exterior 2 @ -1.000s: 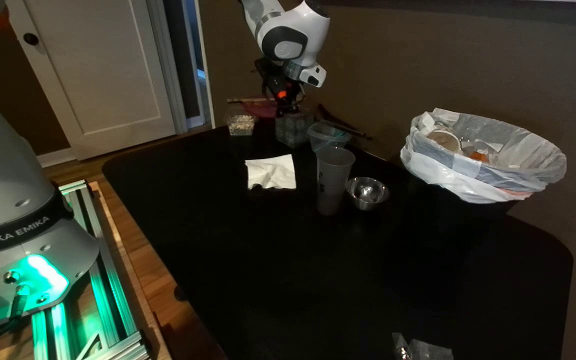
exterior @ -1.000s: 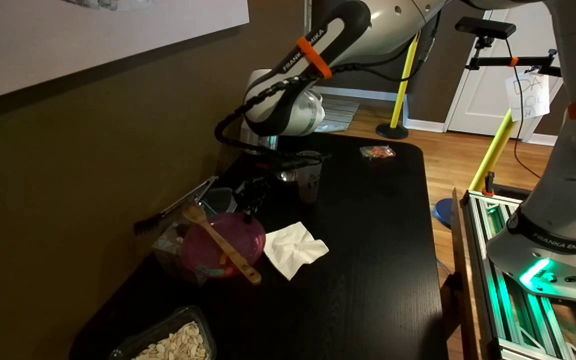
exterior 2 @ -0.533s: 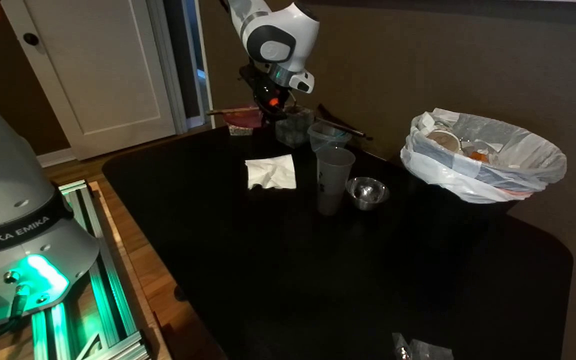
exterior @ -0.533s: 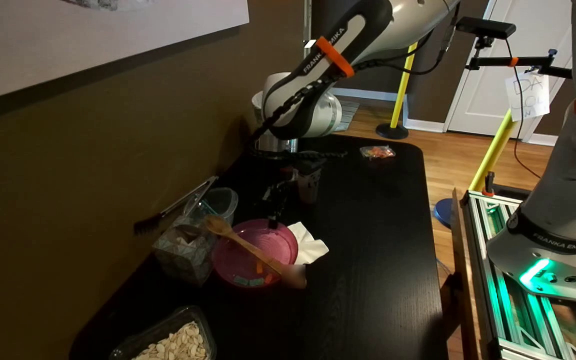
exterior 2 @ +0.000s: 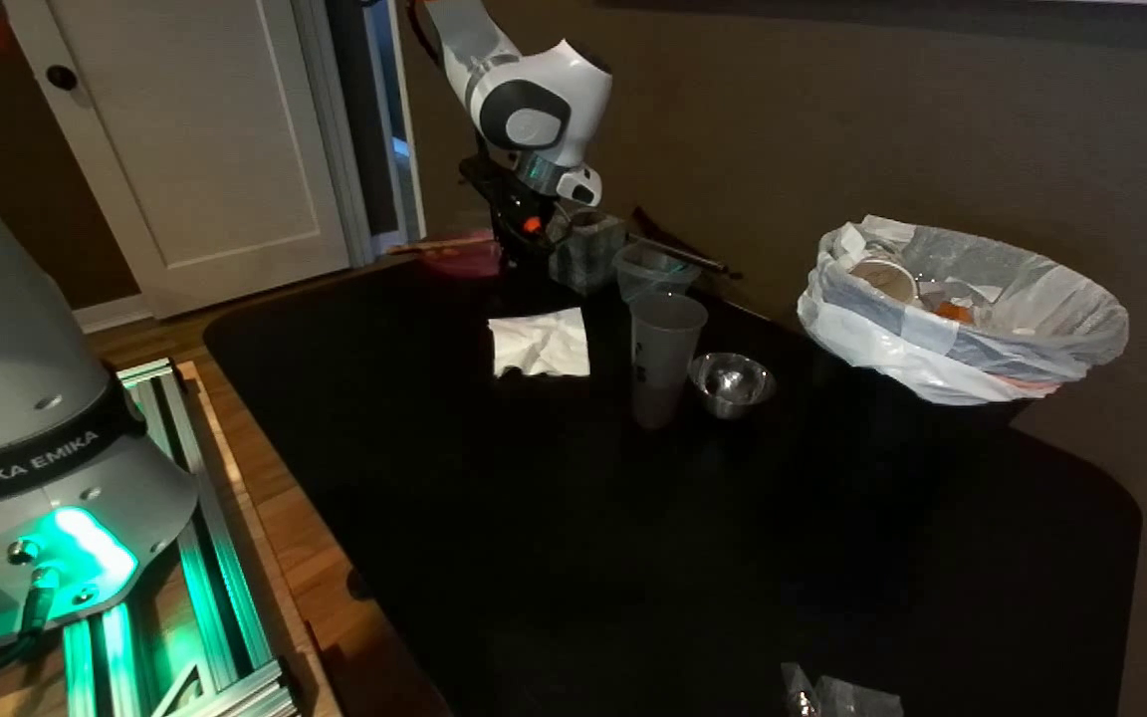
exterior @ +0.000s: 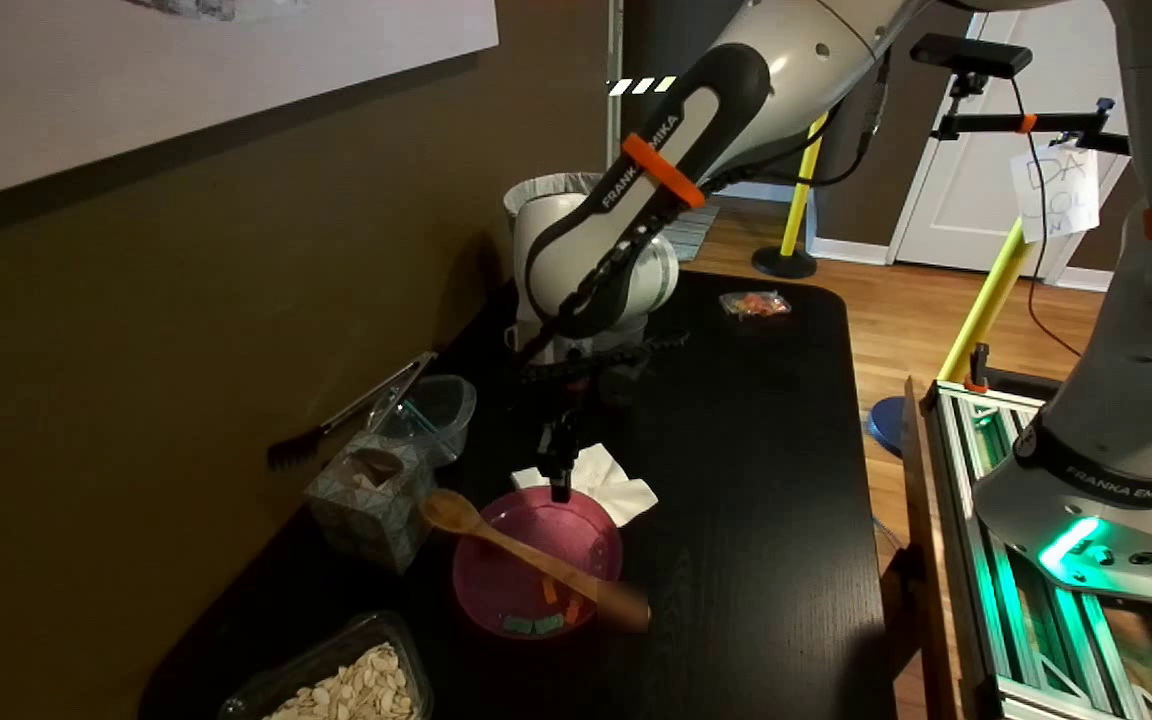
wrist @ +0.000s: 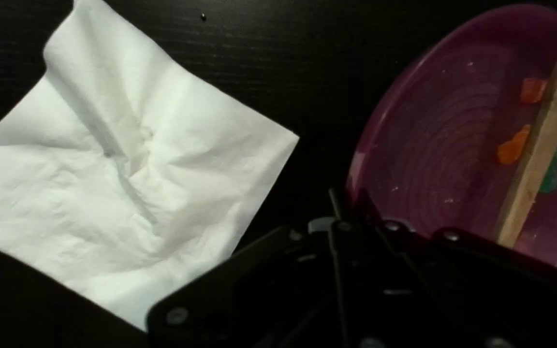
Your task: Put the pink plate and wooden spoon on the table
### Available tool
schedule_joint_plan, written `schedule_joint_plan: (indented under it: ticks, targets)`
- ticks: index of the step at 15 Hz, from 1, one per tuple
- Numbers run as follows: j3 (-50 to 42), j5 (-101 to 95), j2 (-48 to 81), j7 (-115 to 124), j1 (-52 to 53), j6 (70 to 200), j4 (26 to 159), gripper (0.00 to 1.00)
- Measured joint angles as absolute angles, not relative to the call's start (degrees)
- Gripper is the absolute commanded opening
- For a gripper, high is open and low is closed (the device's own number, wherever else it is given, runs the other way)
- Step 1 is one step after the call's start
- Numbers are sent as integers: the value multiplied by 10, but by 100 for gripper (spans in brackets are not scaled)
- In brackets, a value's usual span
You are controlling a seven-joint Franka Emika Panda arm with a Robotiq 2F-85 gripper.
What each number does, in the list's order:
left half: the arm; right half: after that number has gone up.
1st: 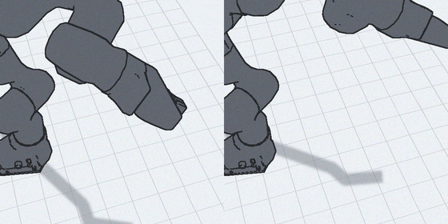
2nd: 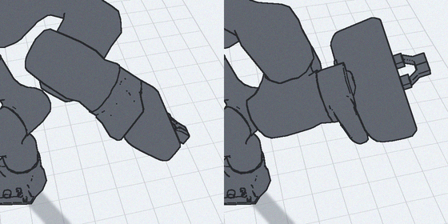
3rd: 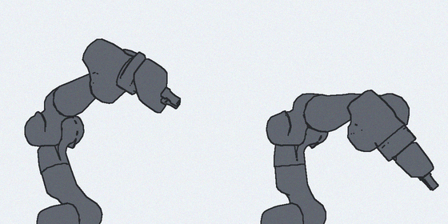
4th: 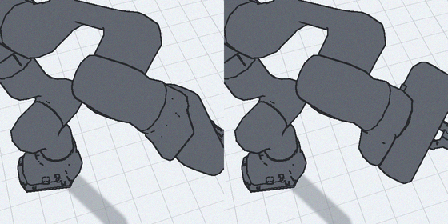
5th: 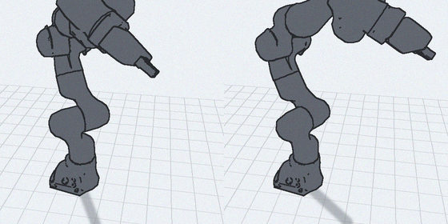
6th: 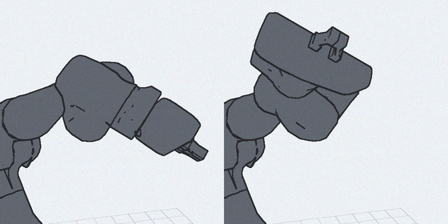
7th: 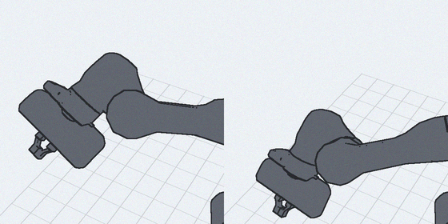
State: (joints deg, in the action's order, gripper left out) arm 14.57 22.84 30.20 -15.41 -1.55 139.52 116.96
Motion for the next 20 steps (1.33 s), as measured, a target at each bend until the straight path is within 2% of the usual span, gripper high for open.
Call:
schedule_joint_plan:
  ticks: [15, 16, 17, 20]
  targets:
    - [133, 118, 452, -148, 39, 1418, 1049, 1]
    - [132, 112, 459, -148, 41, 1418, 1042, 29]
    - [131, 105, 466, -148, 43, 1418, 1035, 30]
    - [128, 87, 475, -147, 47, 1418, 1017, 50]
